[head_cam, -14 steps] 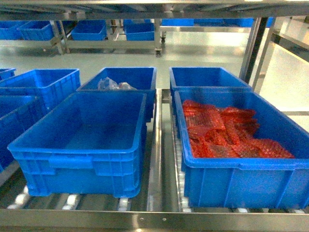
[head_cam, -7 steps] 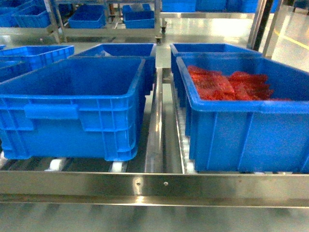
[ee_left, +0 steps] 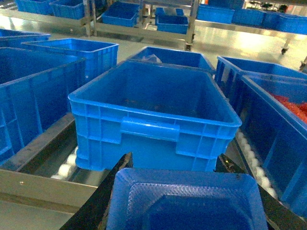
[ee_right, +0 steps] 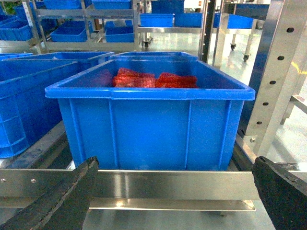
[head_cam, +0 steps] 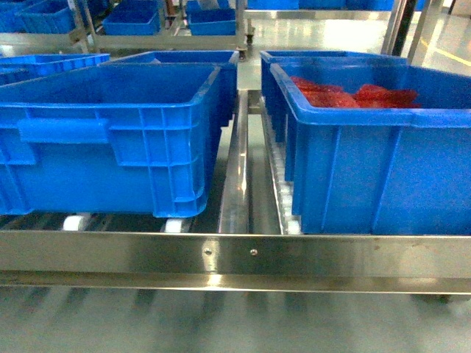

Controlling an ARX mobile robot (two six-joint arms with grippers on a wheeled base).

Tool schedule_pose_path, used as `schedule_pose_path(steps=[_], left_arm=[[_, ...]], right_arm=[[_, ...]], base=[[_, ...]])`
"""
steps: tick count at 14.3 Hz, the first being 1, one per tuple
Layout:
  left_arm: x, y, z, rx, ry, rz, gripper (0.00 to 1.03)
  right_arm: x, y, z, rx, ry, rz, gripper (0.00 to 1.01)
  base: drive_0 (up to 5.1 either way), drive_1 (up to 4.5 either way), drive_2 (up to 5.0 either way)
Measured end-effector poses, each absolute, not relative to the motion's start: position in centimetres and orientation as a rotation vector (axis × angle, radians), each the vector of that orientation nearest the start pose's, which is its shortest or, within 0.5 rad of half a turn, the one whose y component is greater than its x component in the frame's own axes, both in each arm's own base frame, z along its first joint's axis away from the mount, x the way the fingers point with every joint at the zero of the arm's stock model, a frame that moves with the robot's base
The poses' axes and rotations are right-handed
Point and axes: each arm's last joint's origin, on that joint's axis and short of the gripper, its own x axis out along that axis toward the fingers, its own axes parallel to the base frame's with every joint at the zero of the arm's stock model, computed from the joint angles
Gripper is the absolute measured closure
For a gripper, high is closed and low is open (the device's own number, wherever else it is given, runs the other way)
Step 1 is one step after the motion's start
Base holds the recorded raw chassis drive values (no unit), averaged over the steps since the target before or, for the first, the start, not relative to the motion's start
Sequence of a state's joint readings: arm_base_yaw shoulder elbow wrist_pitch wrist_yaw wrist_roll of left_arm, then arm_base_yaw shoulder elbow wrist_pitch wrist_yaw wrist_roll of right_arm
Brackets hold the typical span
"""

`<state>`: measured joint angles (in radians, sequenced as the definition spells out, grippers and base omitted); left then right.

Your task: Pick blue part to blue bin on bottom shelf

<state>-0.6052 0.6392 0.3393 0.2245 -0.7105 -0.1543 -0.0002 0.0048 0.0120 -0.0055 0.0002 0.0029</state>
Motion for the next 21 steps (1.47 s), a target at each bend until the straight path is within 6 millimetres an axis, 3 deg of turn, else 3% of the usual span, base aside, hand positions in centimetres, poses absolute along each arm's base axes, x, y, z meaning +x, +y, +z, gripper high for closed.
schedule_pose_path(steps=[3, 21], left_arm=[[13.33, -6.93, 23.97, -0.111, 0.047, 0.109, 0.60], [13.37, -6.95, 23.94, -0.110, 0.049, 0.109, 0.60]], right_arm=[[9.73, 0.00, 16.71, 0.003, -0.006, 0.000, 0.03], [9.73, 0.00, 16.66, 0.003, -0.001, 0.000, 0.03]], base=[[0.0, 0.00, 0.0], [0.0, 4.07, -4.1]])
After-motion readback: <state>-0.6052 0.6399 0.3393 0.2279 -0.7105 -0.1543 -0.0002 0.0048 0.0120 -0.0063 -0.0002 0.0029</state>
